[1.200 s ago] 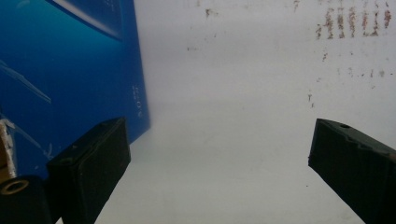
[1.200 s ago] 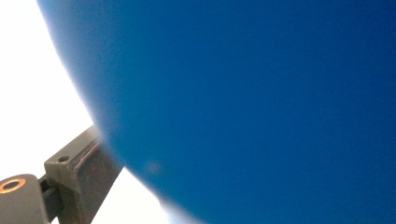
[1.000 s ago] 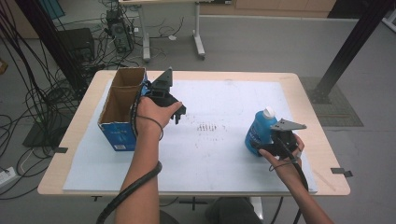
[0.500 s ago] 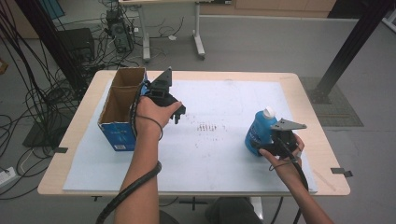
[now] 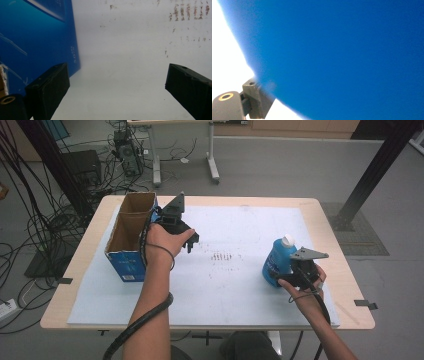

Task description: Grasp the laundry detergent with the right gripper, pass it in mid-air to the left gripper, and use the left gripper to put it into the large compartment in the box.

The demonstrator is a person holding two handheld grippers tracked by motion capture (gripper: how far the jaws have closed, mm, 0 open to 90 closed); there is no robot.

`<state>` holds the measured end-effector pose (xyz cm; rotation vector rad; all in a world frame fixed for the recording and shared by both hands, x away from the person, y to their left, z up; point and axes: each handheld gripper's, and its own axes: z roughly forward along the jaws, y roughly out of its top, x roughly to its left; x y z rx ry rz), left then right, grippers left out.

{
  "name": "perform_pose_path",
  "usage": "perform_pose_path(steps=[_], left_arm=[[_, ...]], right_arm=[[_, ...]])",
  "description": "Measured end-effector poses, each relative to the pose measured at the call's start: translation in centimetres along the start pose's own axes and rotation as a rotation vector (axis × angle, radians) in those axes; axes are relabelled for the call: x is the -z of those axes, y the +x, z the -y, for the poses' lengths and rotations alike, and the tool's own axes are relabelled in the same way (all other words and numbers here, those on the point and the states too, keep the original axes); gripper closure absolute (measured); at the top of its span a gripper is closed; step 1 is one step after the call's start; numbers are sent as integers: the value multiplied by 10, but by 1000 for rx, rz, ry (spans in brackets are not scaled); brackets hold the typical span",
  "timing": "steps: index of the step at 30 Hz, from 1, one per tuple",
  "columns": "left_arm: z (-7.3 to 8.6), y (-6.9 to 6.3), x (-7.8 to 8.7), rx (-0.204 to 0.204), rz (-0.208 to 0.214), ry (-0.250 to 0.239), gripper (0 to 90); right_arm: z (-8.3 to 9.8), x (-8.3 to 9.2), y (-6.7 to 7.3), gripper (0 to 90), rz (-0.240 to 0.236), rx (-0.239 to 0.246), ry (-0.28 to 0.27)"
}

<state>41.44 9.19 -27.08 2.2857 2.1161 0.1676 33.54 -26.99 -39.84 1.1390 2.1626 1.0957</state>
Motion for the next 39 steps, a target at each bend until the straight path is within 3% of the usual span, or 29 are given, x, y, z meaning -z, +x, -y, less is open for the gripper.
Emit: perform_pose_path(steps=[19, 39], left_arm=[[0, -3, -2, -8, -5, 2, 59], [1, -1, -2, -8, -3, 3, 59]], right_arm=[[1, 1, 1, 262, -10, 13, -19], [0, 0, 3, 377, -5, 11, -31]])
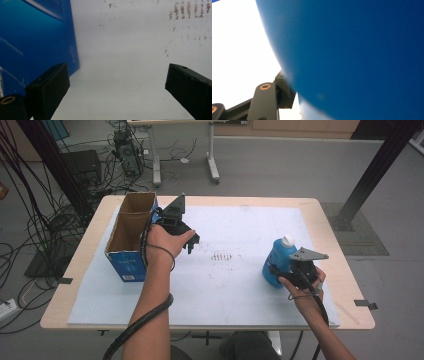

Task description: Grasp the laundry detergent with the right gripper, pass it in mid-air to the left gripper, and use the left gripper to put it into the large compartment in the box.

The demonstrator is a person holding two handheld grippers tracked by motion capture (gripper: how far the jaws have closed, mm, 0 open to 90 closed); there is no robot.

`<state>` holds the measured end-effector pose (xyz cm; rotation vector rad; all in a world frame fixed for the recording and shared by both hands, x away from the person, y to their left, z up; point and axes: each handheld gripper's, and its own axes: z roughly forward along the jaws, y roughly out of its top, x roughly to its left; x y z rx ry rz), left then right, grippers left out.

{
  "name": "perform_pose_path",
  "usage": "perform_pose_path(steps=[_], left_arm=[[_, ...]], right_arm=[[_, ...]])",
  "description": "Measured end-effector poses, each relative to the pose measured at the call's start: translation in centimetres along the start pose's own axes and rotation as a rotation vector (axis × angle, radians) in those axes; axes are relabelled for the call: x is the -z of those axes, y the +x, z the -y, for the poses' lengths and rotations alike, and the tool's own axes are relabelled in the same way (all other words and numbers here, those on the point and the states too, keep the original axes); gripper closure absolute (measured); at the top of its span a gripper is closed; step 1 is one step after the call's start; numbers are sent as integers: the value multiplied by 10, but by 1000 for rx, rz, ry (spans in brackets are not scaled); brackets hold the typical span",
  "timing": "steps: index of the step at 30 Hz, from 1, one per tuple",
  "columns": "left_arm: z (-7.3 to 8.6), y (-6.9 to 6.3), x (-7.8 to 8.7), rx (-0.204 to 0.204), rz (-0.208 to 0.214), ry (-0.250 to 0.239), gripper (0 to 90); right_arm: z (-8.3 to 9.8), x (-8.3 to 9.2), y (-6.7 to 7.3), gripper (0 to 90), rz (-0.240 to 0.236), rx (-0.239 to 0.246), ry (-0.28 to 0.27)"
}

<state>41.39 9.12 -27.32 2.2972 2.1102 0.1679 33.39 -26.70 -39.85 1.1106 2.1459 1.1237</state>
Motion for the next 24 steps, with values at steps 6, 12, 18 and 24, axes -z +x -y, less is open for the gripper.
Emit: perform_pose_path(steps=[6, 12, 18, 24], left_arm=[[1, 1, -1, 5, 2, 0, 60], [2, 2, -2, 3, 1, 3, 59], [2, 1, -1, 2, 1, 1, 59], [2, 1, -1, 0, 2, -1, 59]], right_arm=[[1, -1, 0, 399, 5, -6, -3], [1, -1, 0, 406, 1, -12, -4], [1, -1, -1, 410, -2, -11, -8], [1, -1, 0, 414, -2, -11, -1]])
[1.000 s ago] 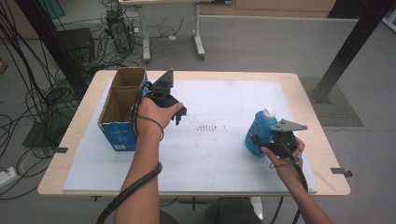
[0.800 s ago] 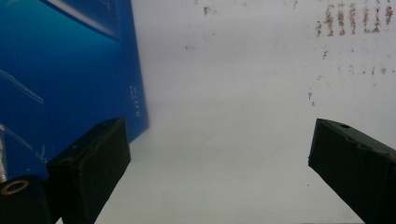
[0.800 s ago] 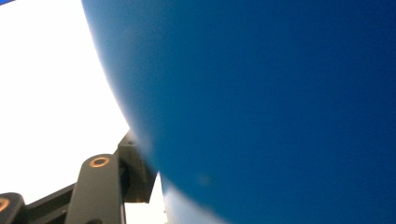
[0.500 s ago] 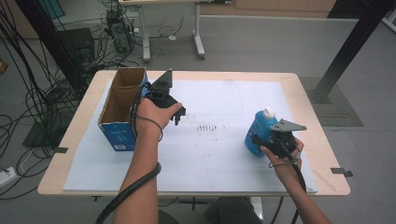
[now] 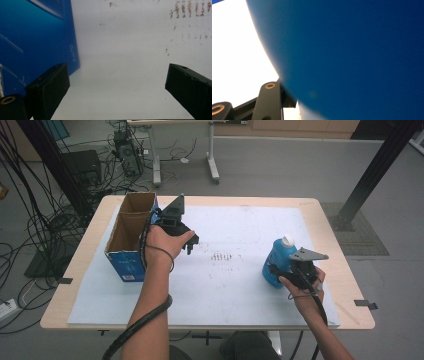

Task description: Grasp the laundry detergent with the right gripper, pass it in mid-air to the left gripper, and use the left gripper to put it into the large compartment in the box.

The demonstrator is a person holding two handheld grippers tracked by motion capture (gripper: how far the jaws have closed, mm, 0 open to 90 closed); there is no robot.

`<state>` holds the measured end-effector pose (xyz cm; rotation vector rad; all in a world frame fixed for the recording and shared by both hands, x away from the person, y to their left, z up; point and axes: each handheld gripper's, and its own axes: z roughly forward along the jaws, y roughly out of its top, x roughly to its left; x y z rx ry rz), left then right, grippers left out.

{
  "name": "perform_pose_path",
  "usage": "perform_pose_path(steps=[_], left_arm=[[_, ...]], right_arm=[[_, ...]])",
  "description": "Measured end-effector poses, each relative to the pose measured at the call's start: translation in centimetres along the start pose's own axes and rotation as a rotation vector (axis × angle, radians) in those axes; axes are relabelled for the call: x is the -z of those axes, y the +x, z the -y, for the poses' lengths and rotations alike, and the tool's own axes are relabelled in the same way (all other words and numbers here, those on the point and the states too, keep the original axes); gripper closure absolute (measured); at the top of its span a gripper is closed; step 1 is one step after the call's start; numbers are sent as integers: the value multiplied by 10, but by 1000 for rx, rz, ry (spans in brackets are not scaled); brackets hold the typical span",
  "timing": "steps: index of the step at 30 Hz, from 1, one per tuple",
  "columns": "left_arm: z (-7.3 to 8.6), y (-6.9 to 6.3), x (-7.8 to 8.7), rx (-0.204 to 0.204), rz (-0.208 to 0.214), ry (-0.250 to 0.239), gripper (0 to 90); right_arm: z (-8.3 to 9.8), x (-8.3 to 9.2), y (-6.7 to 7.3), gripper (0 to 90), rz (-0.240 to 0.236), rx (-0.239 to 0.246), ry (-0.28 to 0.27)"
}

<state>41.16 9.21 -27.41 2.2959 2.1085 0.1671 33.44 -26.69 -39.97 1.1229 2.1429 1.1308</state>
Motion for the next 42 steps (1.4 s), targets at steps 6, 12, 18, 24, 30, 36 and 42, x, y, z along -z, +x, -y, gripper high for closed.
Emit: perform_pose_path(steps=[6, 12, 18, 24, 30, 36, 42], left_arm=[[1, 0, -1, 1, 0, 1, 59], [2, 0, 0, 1, -1, 1, 59], [2, 1, 1, 1, -2, -1, 59], [3, 1, 0, 0, -2, 0, 59], [3, 1, 0, -2, -6, 1, 59], [3, 1, 2, -1, -6, -1, 59], [3, 2, 3, -2, -8, -3, 59]], right_arm=[[0, 0, 0, 417, 1, -3, 0], [0, 0, 0, 418, 1, -2, -2], [1, 0, 0, 418, 2, 2, -8], [2, 0, 0, 417, 2, 0, -14], [2, 0, 0, 418, 3, 3, -16], [2, 0, 0, 418, 4, 1, -18], [2, 0, 0, 418, 2, -1, -18]])
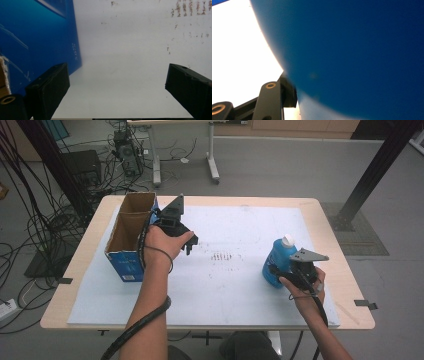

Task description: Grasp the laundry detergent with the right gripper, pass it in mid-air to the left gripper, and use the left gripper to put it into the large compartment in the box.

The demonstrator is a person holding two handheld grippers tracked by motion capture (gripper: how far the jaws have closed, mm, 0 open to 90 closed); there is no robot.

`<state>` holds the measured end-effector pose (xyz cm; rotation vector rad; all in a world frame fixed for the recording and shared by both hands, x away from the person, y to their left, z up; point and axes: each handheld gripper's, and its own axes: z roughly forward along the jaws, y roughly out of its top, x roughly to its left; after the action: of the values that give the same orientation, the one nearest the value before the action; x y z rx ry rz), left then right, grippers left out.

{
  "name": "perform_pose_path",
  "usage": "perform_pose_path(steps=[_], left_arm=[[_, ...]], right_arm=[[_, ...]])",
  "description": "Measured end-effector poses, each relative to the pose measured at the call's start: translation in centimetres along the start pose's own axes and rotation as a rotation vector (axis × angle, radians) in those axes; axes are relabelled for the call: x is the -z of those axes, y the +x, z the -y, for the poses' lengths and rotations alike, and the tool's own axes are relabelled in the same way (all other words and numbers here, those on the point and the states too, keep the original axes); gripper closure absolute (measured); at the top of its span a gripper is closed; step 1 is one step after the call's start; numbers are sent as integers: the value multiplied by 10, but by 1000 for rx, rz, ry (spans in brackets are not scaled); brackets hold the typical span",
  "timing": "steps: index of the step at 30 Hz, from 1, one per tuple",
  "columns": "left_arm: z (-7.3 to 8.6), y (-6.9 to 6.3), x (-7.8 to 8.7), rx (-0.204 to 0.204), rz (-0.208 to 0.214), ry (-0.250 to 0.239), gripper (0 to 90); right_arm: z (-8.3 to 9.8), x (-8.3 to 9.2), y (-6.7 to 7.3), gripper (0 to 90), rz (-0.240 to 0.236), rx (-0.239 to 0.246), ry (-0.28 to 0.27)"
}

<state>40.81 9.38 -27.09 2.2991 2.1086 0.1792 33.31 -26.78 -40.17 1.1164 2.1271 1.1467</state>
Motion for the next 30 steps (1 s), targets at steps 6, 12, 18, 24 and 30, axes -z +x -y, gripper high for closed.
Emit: perform_pose_path(steps=[6, 12, 18, 24, 30], left_arm=[[1, 0, 1, 2, -1, -3, 60], [1, 0, 3, -1, -3, -4, 59], [1, 0, 4, -1, -4, -4, 59], [1, -1, 5, -1, -4, -7, 60], [2, -1, 5, -1, -6, -7, 59]], right_arm=[[0, 0, 0, 419, 1, -1, -3], [0, 0, 0, 419, 2, -3, -3], [0, 0, 0, 419, 2, -4, -2], [0, 0, 0, 421, 0, -7, -3], [0, 0, 0, 424, 0, -10, -3]])
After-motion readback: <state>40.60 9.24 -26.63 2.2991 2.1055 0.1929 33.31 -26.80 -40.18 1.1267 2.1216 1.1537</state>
